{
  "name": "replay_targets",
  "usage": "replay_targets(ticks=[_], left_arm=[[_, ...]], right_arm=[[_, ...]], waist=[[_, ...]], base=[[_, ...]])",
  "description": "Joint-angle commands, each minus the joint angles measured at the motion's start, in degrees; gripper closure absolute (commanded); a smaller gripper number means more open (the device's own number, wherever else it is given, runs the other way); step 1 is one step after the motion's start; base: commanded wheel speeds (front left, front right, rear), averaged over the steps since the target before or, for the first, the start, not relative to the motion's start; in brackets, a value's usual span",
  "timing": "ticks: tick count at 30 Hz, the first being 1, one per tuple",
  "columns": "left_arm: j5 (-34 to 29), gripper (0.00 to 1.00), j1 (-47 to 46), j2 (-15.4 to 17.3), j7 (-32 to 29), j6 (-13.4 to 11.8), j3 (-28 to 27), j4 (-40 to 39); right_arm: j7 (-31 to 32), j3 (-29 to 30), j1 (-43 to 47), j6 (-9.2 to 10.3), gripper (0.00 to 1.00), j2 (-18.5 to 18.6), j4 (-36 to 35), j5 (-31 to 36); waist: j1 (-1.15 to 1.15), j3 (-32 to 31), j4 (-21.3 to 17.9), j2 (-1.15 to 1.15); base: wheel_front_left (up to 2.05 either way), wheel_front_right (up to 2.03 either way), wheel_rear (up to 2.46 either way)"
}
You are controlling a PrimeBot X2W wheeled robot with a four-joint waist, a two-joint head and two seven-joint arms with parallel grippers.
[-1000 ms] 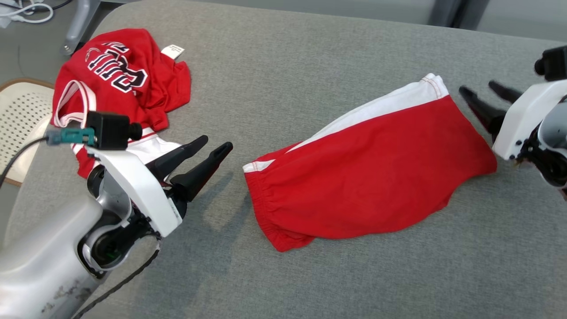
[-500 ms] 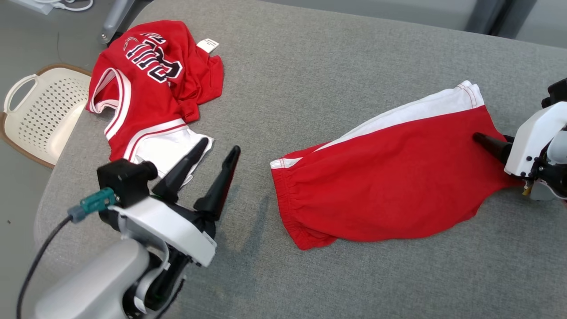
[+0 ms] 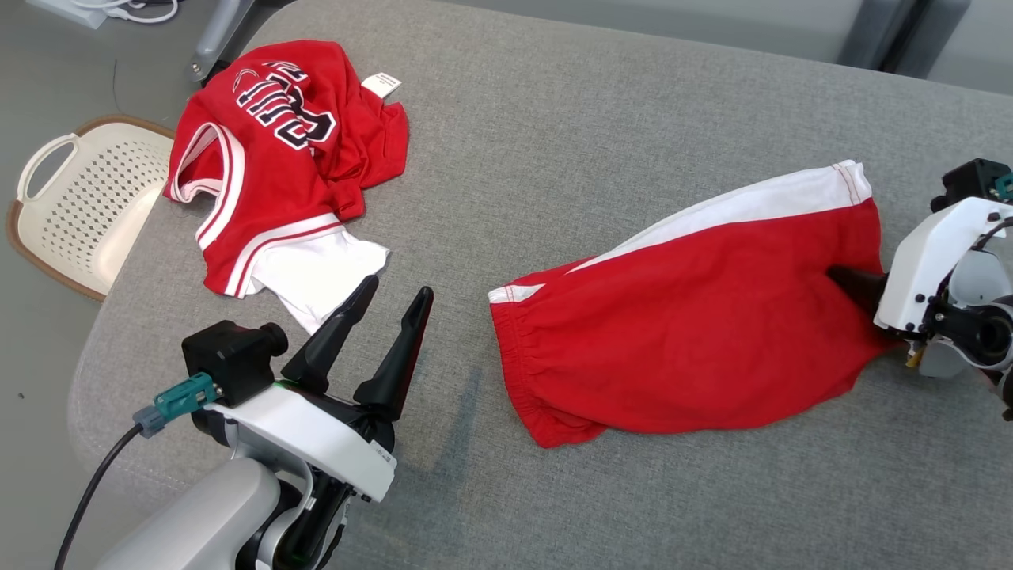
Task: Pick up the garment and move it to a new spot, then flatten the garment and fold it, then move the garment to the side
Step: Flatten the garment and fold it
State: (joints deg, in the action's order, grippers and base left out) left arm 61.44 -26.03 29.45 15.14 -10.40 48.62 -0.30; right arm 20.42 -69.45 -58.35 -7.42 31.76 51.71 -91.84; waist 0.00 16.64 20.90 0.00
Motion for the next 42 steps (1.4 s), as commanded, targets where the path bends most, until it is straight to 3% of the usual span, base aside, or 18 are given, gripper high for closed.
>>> replay_targets(ticks=[1,14,28,42], left_arm=[[-0.5,0.00,0.7,-0.3,0.1,0.5,-0.4,0.4],[-1.9,0.00,1.7,-0.3,0.1,0.8,-0.9,1.9],[-11.5,0.00,10.7,-2.2,0.1,-2.9,-11.5,3.8],[-15.5,0.00,15.5,-7.2,0.1,1.9,-18.0,7.7]], right_arm=[[-1.3,-0.4,1.3,-0.14,1.00,-0.5,-1.0,0.7],[-10.5,2.0,5.3,-0.14,1.00,0.6,-4.3,0.6],[-22.1,5.6,16.8,-0.14,1.00,1.4,-8.8,-1.6],[-25.3,6.5,18.9,-0.14,1.00,3.7,-12.2,0.8]], waist=[[0.00,-0.2,-0.4,0.00],[0.00,-5.2,-6.3,0.00],[0.00,-11.4,-15.1,0.00],[0.00,-12.4,-15.5,0.00]], base=[[0.00,0.00,0.00],[0.00,0.00,0.00],[0.00,0.00,0.00],[0.00,0.00,0.00]])
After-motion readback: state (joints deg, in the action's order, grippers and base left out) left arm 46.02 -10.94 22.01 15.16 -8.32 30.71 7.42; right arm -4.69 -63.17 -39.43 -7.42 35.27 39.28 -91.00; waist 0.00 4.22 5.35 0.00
